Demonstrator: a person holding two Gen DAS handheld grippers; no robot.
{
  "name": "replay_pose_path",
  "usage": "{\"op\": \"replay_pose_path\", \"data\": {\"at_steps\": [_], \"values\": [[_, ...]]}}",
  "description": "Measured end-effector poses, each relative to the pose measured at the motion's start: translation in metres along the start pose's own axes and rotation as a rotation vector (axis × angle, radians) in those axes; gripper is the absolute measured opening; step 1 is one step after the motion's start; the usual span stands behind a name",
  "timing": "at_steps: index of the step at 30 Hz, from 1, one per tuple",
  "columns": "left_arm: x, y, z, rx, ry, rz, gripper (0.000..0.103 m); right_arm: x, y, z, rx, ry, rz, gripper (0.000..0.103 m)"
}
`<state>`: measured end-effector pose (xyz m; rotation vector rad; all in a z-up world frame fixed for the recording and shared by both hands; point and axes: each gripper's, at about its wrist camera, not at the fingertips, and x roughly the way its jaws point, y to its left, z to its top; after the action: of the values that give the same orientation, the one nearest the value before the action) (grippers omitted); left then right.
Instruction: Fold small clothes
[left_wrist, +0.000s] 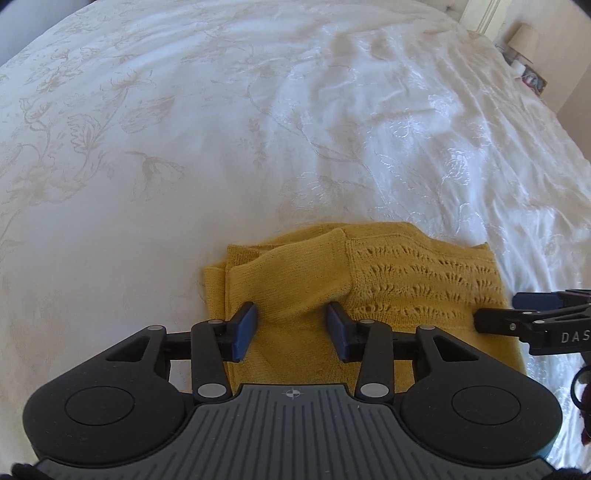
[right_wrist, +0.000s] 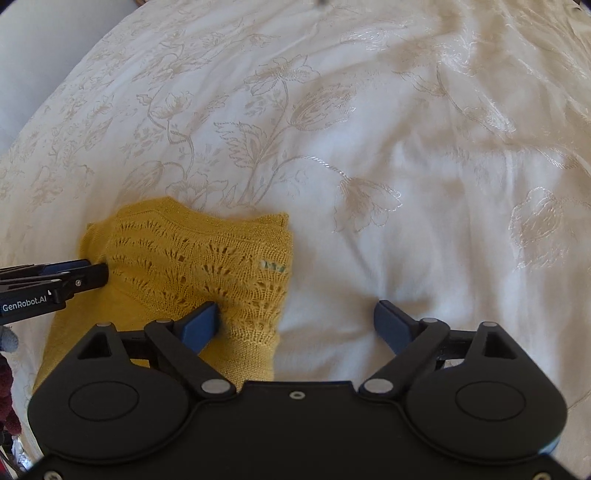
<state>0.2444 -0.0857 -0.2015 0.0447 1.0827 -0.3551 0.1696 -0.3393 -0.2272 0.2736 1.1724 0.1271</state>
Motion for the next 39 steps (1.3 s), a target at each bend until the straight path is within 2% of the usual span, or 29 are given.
{"op": "replay_pose_path", "data": {"at_steps": [4, 7, 8, 9, 13, 20, 28, 39], "values": [[-0.003, 0.0, -0.001, 0.024, -0.006, -0.013, 0.047, -0.009, -0.008, -0.005, 0.02, -0.016, 0.013, 0.095], [-0.01, -0.004, -0.002, 0.052, -0.008, 0.015, 0.058, -0.015, -0.012, -0.011, 0.036, -0.029, 0.011, 0.096], [-0.012, -0.005, -0.004, 0.056, -0.006, 0.04, 0.083, -0.018, -0.013, -0.013, 0.041, -0.033, 0.009, 0.098], [-0.014, -0.005, -0.006, 0.052, 0.001, 0.048, 0.102, -0.021, -0.014, -0.015, 0.048, -0.038, 0.004, 0.1], [-0.021, 0.001, -0.024, 0.025, 0.048, 0.066, 0.103, -0.034, -0.023, -0.025, 0.109, -0.058, -0.005, 0.101], [-0.055, -0.001, -0.058, 0.04, 0.044, 0.104, 0.103, -0.068, -0.015, -0.045, 0.117, -0.127, 0.046, 0.102], [-0.092, -0.015, -0.087, 0.028, 0.017, 0.09, 0.103, -0.061, 0.013, -0.071, 0.027, -0.056, 0.073, 0.102], [-0.132, -0.035, -0.11, -0.005, -0.029, 0.059, 0.102, -0.079, 0.013, -0.099, -0.025, 0.004, -0.039, 0.102]]}}
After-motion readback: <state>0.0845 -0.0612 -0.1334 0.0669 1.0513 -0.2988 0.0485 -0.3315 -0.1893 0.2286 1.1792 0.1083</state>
